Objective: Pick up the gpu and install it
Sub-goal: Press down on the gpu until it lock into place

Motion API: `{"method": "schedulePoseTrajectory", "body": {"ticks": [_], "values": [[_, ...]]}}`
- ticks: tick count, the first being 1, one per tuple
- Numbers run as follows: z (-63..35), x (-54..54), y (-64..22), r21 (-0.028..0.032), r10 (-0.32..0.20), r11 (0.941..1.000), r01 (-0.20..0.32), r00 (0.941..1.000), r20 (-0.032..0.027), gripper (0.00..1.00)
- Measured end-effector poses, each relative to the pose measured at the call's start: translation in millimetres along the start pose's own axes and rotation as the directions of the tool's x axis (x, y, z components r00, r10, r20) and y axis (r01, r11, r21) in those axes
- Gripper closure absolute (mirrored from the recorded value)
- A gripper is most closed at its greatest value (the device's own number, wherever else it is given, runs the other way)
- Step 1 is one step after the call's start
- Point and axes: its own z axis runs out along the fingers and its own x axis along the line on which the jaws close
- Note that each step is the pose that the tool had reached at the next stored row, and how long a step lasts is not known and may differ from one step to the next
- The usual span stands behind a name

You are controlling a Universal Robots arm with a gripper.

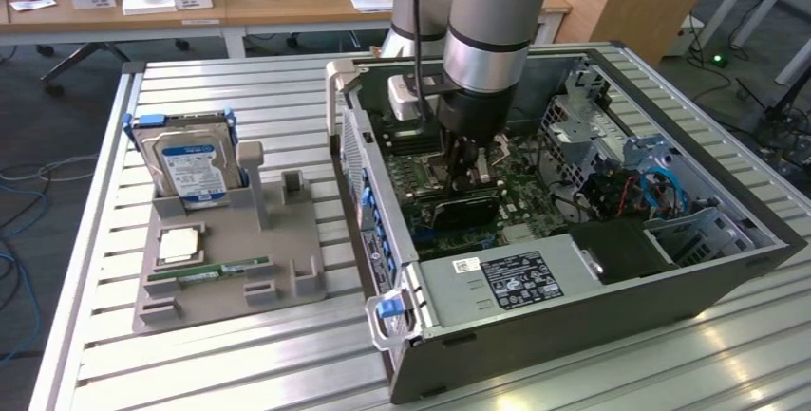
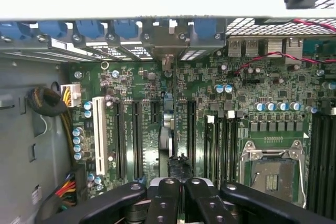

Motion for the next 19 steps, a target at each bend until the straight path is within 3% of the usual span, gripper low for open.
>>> {"method": "schedulePoseTrajectory", "body": {"ticks": [19], "values": [[-46.4, -0.6, -3.2, 0.0001, 0.001, 1.0, -0.001, 1.0, -0.0033, 0.89]]}}
